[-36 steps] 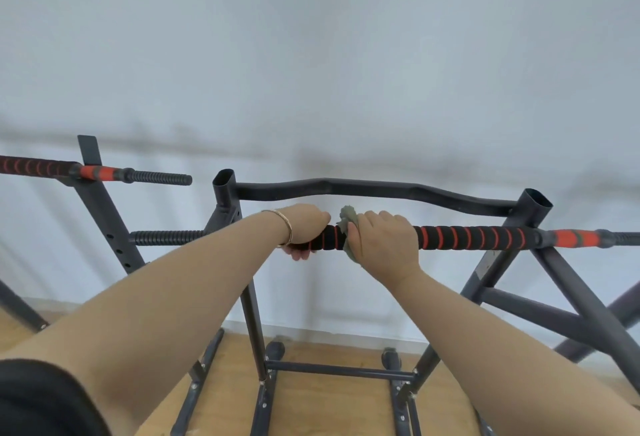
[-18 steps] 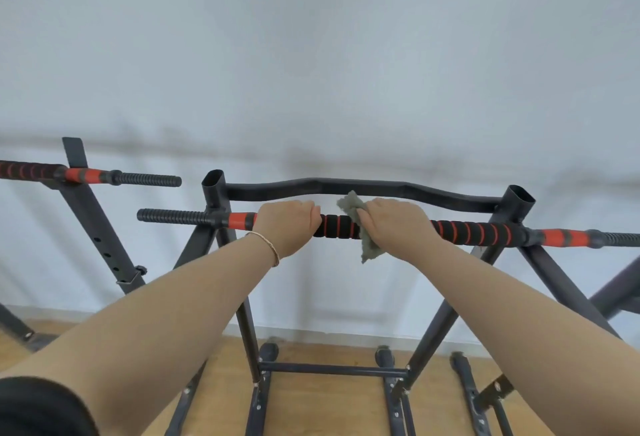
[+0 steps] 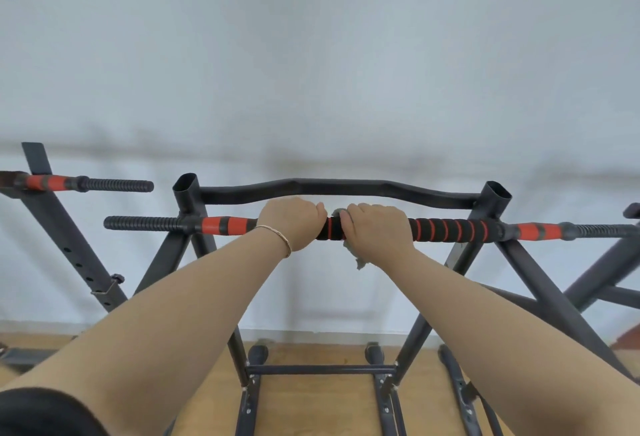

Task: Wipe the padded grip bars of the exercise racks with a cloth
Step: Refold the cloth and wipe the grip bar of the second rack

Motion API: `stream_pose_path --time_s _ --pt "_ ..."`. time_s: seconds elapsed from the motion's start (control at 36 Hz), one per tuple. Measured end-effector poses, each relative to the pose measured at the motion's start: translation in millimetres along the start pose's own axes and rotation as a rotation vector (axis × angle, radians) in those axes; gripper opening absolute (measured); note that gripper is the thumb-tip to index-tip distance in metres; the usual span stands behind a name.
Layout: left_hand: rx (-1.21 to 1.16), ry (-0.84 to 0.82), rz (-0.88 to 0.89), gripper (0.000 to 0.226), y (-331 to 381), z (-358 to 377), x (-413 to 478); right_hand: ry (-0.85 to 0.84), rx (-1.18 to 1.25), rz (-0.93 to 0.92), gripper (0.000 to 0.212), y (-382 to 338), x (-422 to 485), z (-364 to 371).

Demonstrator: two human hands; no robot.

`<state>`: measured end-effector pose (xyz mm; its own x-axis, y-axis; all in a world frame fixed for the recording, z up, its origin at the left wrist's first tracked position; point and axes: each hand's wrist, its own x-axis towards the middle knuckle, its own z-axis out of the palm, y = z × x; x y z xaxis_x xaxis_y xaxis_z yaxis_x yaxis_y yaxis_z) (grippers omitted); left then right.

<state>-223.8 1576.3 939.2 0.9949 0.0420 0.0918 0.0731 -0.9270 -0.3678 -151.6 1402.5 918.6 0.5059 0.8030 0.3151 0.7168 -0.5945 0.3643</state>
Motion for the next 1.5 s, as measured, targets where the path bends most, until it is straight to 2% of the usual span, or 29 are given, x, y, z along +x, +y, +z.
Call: stream_pose_path --time_s 0.06,0.11,0.14,0.22,0.28,0.33,0.42,0.47,0.58,0.61,0.69,0.78,0.83,0.89,1.0,1.06,1.14,1.19,1.25,1.31,1.36,1.44,1.5 --pt "0.035 0.040 -0.006 0.024 2 3 -1 -0.146 0.026 0.021 0.028 2 9 -7" --pt "0.031 0.090 -0.023 0.023 4 7 -2 -0.226 0.064 0.054 0.012 5 20 -14" --pt "0.023 0.125 -0.036 0.020 6 10 -3 -0.283 0.136 0.097 0.015 9 28 -16" --pt "0.016 0.231 -0.085 0.021 12 15 -13 -0.599 0.475 0.195 0.027 17 52 -26" --pt "0.035 0.331 -0.093 0.030 14 18 -17 -0.653 0.573 0.222 0.023 20 59 -24" --pt "0.077 0.323 -0.102 0.029 15 18 -16 -0.538 0.469 0.189 0.025 19 53 -25" --pt "0.110 0.179 -0.097 0.020 13 14 -12 -0.228 0.257 0.081 0.031 22 25 -16" --pt "0.065 0.122 -0.104 0.020 11 9 -8 -0.080 0.266 0.075 0.043 32 3 -8" --pt "-0.023 0.044 -0.090 0.023 11 -9 6 0.232 0.134 0.090 0.023 55 -27 2" --pt "-0.035 0.028 -0.077 0.023 13 -13 10 0.283 0.168 0.101 0.021 54 -30 3" --pt "-0.082 -0.110 -0.029 0.025 18 -20 22 0.355 0.258 0.056 0.032 44 -31 2" --pt "-0.114 -0.174 -0.016 0.028 20 -17 26 0.298 0.211 -0.080 0.022 36 -26 8" --pt "-0.092 -0.115 -0.013 0.023 21 -12 24 0.255 0.149 -0.065 0.032 31 -21 9" --pt "-0.047 -0.036 -0.018 0.022 23 -6 22 0.182 0.070 0.007 0.029 28 -15 9" --pt "0.001 0.016 -0.042 0.021 25 -2 18 -0.136 0.084 0.086 0.016 26 5 -2" --pt "0.016 0.036 -0.047 0.023 25 -2 17 -0.255 0.184 0.184 0.016 31 19 -9" --pt "0.013 0.099 -0.091 0.017 32 0 8 -0.526 0.561 0.395 0.032 41 39 -22" --pt "-0.001 0.120 -0.114 0.013 34 2 5 -0.600 0.688 0.404 0.033 44 46 -23" --pt "-0.006 0.106 -0.108 0.021 32 0 5 -0.541 0.616 0.369 0.032 43 44 -23" --pt "-0.043 0.064 -0.073 0.021 27 -3 7 -0.390 0.404 0.250 0.027 45 33 -19" --pt "-0.056 0.022 -0.056 0.022 20 -7 11 -0.242 0.177 0.121 0.009 51 16 -16" --pt "-0.033 0.029 -0.020 0.025 11 -19 19 -0.003 -0.014 0.094 0.035 65 -13 -11" --pt "-0.047 0.020 -0.004 0.017 13 -27 25 0.173 -0.025 0.133 0.034 71 -27 -8"
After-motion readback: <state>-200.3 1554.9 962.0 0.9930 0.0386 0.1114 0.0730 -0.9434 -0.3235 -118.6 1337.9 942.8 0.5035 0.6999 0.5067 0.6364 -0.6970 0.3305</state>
